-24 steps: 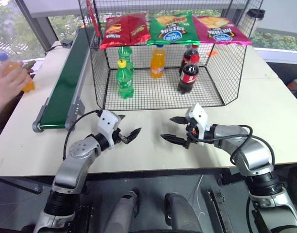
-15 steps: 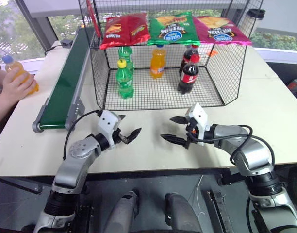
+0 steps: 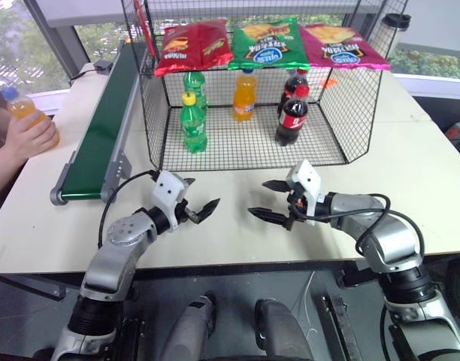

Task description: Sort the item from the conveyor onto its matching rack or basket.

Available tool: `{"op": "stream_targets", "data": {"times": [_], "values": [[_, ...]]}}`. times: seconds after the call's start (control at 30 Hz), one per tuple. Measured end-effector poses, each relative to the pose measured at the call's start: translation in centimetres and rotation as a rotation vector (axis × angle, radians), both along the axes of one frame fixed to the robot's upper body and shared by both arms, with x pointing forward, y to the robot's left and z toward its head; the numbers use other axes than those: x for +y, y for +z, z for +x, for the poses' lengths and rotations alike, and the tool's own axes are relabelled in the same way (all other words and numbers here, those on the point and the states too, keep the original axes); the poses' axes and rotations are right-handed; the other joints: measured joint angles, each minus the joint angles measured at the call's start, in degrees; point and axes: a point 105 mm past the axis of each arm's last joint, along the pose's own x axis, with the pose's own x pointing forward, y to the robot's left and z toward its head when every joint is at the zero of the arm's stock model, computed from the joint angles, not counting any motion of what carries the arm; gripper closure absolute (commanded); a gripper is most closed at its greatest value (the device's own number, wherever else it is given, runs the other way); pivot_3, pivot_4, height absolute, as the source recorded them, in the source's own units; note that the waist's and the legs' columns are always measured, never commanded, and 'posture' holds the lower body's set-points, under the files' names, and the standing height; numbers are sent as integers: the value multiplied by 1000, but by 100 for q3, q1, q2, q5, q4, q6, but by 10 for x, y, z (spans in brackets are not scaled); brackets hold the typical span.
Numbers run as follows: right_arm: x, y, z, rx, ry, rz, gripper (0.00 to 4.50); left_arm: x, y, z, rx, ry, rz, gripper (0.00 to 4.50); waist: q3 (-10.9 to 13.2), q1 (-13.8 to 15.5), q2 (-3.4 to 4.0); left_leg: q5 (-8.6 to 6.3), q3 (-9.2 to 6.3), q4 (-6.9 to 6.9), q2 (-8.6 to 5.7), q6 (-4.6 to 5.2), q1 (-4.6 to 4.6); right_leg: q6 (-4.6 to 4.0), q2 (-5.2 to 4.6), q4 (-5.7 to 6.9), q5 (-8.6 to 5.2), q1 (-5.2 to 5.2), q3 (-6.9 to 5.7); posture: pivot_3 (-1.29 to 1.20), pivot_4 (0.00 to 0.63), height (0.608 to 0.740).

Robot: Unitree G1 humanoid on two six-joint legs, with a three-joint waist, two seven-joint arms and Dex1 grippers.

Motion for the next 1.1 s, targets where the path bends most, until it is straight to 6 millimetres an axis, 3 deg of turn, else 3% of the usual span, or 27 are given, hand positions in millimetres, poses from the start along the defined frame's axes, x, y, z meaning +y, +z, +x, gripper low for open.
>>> {"op": "stream_targets", "data": {"times": [1.1], "values": [[0,1,0,-6,1,1,43,0,-1,-1,21,0,13,0,0,0,0,0,0,-1,0,0,-2,0,0,-3,0,0,0,0,150,738]]}}
